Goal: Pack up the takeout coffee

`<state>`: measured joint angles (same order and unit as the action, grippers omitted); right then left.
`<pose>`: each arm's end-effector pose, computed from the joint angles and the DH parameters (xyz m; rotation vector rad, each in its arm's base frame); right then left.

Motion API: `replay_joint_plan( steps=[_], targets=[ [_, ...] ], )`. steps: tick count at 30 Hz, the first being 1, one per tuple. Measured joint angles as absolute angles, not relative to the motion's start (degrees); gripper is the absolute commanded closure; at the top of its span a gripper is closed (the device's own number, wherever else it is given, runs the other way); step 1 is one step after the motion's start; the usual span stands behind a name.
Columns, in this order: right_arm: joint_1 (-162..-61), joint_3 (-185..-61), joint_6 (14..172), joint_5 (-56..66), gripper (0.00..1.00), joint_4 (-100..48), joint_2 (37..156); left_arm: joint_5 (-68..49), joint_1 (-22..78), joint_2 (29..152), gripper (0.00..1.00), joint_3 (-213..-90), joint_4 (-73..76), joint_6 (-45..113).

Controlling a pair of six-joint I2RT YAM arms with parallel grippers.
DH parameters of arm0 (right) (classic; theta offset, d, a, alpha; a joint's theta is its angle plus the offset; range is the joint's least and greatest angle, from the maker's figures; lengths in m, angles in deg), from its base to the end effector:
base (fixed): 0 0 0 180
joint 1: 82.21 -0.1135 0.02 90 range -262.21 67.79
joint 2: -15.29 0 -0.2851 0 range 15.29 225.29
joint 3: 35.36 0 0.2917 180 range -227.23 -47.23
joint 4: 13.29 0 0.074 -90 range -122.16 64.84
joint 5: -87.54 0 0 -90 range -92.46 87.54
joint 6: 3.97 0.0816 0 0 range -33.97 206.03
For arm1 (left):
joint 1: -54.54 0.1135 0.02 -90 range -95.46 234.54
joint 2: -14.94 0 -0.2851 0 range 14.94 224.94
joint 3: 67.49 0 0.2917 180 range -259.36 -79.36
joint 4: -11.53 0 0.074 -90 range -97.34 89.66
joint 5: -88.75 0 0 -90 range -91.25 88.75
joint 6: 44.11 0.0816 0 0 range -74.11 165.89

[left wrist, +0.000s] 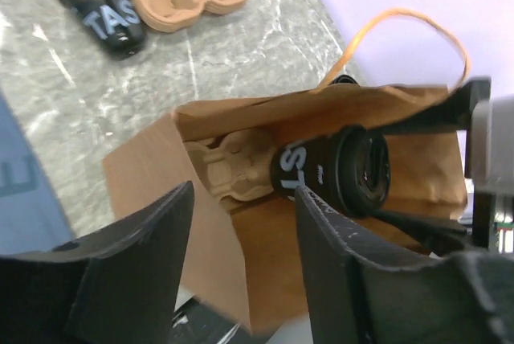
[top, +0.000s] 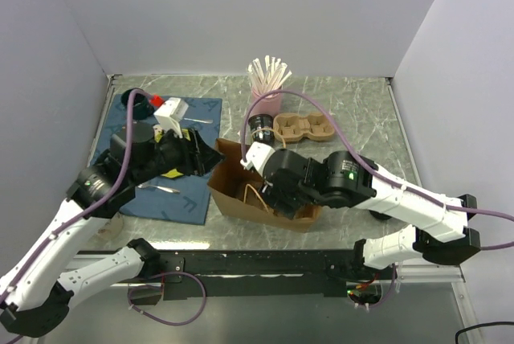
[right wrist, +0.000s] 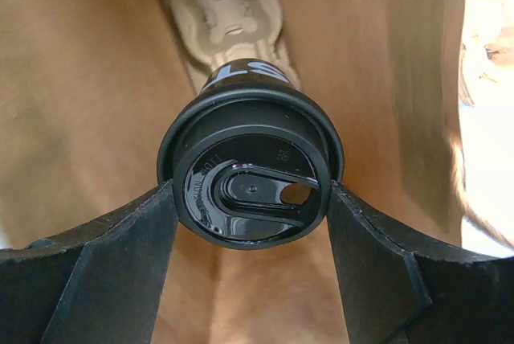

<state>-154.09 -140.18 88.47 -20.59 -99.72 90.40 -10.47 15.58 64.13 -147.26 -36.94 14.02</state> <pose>0.1122 0.2613 0.4069 -1.3212 2.1152 0.1330 0.1721 -0.1560 0.4302 0.2410 1.9900 -0.9757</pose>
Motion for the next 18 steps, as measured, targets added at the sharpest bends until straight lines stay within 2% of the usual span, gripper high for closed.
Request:
replay_joint_plan(
  steps=[4,13,14,15,18],
  targets=[
    [-157.74,-140.18,90.67,-22.17,0.54,-101.32,90.53,-9.42,15.58,63.15,0.40,-151.35,-42.34,15.04],
    [-162.09,-140.36,94.63,-25.66,0.55,-102.43,94.55,-10.90,15.58,61.44,0.45,-149.69,-50.01,15.28],
    [-162.48,-140.36,95.11,-25.84,0.55,-102.43,94.99,-10.90,15.58,61.77,0.47,-149.60,-50.18,15.50],
    [-162.87,-140.31,95.44,-26.10,0.55,-102.39,95.12,-10.93,15.58,62.06,0.56,-149.47,-50.14,15.83],
    [-164.47,-139.68,96.82,-27.13,0.55,-102.43,95.07,-11.78,15.58,62.84,0.75,-148.68,-49.51,16.99]
  ],
)
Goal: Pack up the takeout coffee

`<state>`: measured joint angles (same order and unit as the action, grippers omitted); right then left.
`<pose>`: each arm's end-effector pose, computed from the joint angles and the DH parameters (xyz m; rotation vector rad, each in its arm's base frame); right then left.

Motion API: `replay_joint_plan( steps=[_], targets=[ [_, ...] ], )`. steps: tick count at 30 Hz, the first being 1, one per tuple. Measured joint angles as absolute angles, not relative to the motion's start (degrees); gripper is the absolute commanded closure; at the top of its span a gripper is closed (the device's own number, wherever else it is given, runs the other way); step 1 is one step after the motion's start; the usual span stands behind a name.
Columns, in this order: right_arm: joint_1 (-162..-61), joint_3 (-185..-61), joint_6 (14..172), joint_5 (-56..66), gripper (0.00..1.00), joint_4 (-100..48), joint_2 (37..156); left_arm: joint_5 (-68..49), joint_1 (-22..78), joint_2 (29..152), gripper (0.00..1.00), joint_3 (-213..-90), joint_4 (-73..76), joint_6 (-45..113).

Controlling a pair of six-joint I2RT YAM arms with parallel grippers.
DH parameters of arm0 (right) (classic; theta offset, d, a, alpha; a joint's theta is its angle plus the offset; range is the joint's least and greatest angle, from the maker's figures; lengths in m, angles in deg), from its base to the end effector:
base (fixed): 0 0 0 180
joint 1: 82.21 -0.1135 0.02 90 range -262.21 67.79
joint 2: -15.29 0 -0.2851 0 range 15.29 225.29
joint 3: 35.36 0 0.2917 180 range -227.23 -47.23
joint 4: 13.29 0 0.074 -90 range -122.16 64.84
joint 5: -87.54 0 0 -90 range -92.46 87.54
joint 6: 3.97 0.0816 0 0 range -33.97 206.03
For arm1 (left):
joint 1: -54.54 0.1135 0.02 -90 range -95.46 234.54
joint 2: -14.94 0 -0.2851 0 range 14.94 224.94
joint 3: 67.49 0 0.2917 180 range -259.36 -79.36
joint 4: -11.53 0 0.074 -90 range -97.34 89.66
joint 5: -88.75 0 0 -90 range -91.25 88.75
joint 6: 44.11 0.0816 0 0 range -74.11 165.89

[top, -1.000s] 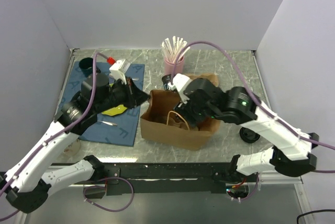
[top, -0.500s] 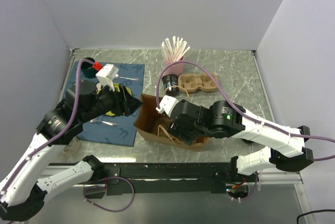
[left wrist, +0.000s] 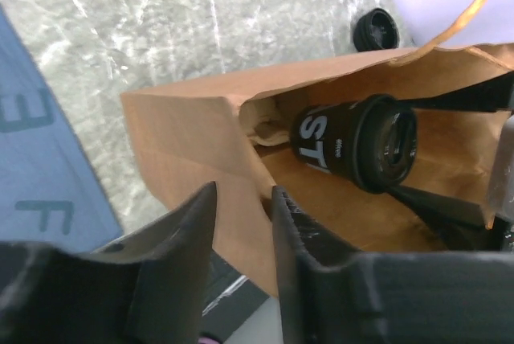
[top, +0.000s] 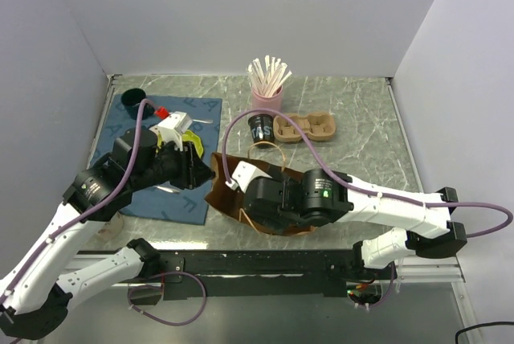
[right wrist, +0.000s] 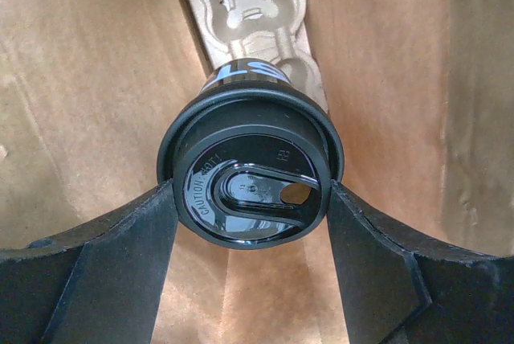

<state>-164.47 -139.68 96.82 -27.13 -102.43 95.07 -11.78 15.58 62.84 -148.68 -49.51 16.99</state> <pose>0.0739 0.2910 0.3814 -1.3770 2.1273 0.0331 0.1533 -0.1431 0.4133 0.3110 2.1544 -0.8987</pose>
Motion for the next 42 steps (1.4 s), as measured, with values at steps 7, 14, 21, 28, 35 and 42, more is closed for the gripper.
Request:
replay_joint_plan(
  steps=[7,14,21,28,35,42],
  targets=[
    [-165.96,-138.61,100.07,-33.03,0.56,-102.67,95.12,-16.21,15.58,60.68,0.99,-145.20,-44.85,20.14],
    [-165.96,-137.93,103.72,-42.43,0.56,-102.54,96.60,-16.50,15.56,61.53,0.99,-144.33,-39.56,25.60],
    [-165.30,-135.77,106.19,-50.12,0.56,-102.67,96.98,-16.74,15.58,69.09,0.99,-147.11,-33.00,29.97],
    [-162.02,-126.54,100.42,-47.28,0.55,-95.90,89.57,-16.41,15.58,66.51,0.79,-144.86,-32.65,29.32],
    [-162.04,-120.40,99.26,-41.99,0.55,-93.95,83.93,-16.39,15.56,62.65,0.41,-142.32,-36.09,26.23],
    [-162.04,-119.85,99.57,-39.48,0.55,-93.30,83.97,-16.41,15.56,60.33,0.37,-141.75,-39.41,22.52]
  ],
)
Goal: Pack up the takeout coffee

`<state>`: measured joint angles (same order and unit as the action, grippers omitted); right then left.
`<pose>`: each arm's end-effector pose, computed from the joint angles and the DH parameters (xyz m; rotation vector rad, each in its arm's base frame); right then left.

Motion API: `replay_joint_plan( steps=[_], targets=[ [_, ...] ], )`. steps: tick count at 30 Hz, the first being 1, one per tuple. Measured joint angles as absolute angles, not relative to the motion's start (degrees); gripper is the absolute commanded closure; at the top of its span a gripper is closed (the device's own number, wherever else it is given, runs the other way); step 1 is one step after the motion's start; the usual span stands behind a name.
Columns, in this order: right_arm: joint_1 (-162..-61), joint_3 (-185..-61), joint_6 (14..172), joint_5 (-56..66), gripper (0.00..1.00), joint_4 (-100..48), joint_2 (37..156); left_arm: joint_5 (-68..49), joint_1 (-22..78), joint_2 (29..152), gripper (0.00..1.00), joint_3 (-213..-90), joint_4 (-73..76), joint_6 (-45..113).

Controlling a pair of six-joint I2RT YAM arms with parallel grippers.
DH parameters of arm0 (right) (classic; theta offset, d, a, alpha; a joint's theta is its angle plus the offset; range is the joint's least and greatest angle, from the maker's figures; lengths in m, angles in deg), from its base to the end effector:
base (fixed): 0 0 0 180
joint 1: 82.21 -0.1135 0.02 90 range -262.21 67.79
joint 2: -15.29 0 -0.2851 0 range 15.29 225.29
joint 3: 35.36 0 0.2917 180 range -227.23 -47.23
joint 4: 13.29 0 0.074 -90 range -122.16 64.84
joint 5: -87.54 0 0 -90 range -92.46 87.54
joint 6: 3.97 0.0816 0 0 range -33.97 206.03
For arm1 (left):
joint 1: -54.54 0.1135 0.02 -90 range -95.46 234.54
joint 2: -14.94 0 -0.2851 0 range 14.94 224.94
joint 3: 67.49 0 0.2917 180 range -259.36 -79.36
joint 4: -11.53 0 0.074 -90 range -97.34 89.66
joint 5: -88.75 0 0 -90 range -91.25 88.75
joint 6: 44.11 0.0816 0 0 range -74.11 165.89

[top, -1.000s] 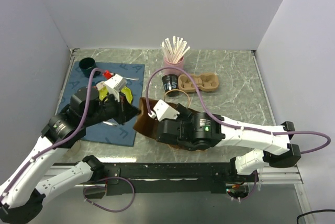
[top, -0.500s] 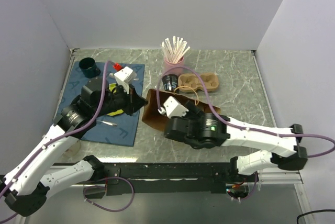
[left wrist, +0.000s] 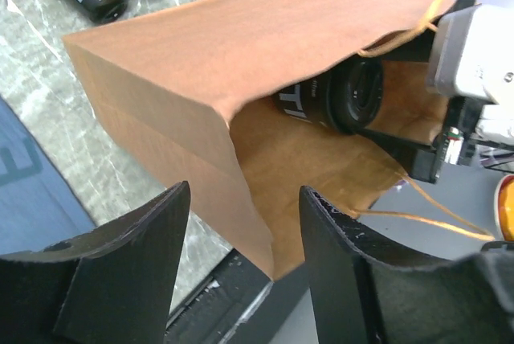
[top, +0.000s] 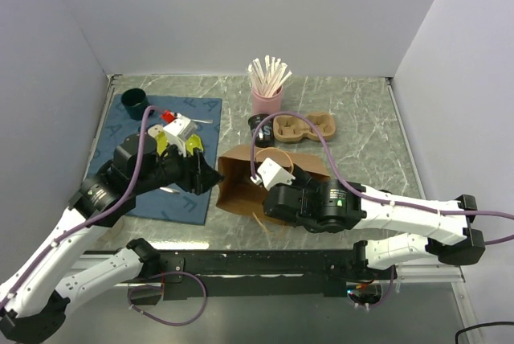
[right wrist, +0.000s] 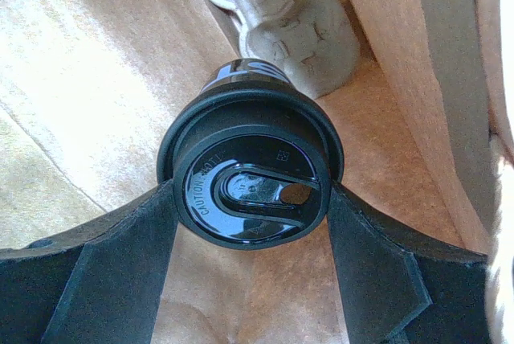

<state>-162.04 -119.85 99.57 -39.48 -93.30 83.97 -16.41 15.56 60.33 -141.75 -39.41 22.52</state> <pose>0.0938 0.2449 0.3333 -1.1442 2.0847 -0.1494 0.1551 -0.1530 0.3999 0.4634 2.0191 -0.9544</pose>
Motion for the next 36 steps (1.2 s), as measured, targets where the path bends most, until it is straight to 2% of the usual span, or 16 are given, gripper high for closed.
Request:
replay_joint_plan(
  steps=[10,18,21,22,25,31,36],
  targets=[
    [-162.04,-120.97,98.41,-38.97,0.55,-91.11,86.79,-15.84,15.34,58.95,0.40,-139.98,-41.83,18.93],
    [-162.04,-122.11,97.25,-39.06,0.55,-90.33,87.40,-13.37,14.92,63.69,0.44,-139.85,-40.13,18.28],
    [-162.02,-122.24,97.03,-39.28,0.55,-90.37,87.40,-11.38,14.90,65.64,0.50,-139.92,-40.04,18.47],
    [-162.02,-122.24,97.01,-39.32,0.55,-90.39,87.40,-10.77,14.90,65.86,0.65,-139.92,-40.06,18.65],
    [-161.89,-122.24,96.75,-39.52,0.54,-90.52,87.38,-9.42,14.86,66.01,0.90,-140.13,-39.95,19.22],
    [-161.72,-122.00,89.34,-38.69,0.55,-88.29,85.92,-10.86,14.81,65.66,0.99,-140.48,-37.51,20.20],
    [-161.67,-121.80,80.69,-37.40,0.55,-82.94,83.56,-14.66,14.81,65.22,0.99,-139.76,-35.41,19.89]
  ],
)
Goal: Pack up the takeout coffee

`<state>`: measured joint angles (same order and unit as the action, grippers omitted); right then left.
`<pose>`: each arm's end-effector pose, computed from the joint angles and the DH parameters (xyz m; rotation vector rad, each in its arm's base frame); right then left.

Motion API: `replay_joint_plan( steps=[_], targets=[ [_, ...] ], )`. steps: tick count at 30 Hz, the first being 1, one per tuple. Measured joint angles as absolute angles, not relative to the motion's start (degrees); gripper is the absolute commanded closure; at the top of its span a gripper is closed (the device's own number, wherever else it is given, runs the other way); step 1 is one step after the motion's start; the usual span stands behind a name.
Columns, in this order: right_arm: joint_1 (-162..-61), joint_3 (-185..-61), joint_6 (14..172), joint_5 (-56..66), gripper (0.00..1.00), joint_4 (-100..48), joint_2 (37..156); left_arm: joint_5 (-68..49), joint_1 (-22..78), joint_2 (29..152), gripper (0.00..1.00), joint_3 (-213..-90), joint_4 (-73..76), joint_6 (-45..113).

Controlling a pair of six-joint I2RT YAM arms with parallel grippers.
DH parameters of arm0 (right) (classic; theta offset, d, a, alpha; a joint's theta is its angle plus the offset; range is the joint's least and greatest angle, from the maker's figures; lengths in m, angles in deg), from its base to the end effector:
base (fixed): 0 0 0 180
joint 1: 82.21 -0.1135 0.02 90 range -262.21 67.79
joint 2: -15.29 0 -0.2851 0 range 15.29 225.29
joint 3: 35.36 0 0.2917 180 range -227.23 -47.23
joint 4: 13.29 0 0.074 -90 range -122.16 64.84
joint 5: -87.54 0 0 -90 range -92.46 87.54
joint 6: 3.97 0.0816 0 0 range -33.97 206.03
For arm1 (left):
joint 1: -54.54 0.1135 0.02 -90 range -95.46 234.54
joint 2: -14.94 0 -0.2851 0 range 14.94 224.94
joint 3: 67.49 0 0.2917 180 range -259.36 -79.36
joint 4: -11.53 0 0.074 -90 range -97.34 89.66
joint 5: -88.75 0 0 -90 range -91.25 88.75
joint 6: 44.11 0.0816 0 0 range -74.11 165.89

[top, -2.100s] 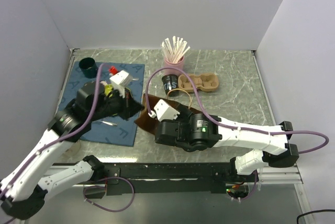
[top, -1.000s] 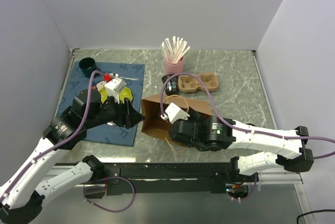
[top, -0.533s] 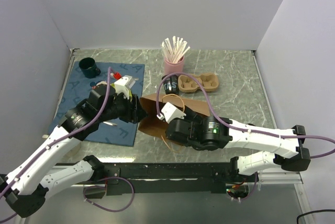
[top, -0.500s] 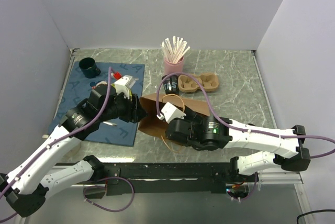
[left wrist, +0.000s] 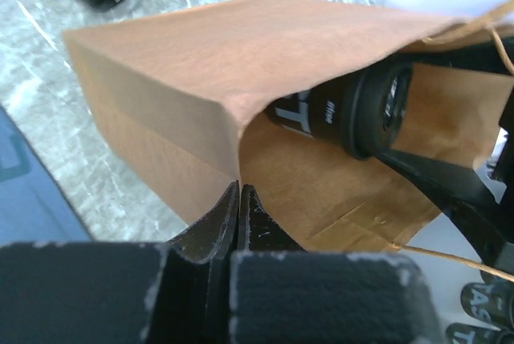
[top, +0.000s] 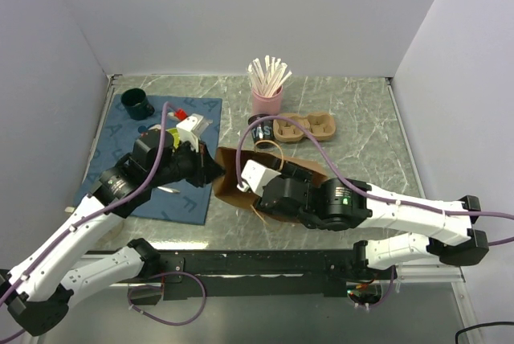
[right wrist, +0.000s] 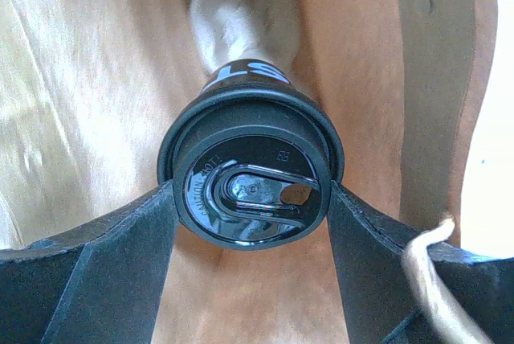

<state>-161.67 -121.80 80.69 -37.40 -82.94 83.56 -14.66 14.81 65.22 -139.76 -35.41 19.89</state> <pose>0.0970 0.2661 0.3591 -1.3375 1.8325 -0.0915 0.1781 -0.1727 0.3773 0.4118 2.0890 -0.9444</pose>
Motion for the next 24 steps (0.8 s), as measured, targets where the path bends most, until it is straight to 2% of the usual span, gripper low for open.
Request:
replay_joint_plan(
  steps=[16,24],
  targets=[
    [-157.45,-113.52,61.01,-32.57,0.55,-70.94,85.54,-19.89,14.81,58.43,0.99,-132.46,-32.92,19.26],
    [-152.95,-116.44,57.41,-30.62,0.55,-71.03,85.39,-20.91,14.81,56.44,0.99,-131.13,-32.72,22.65]
  ],
)
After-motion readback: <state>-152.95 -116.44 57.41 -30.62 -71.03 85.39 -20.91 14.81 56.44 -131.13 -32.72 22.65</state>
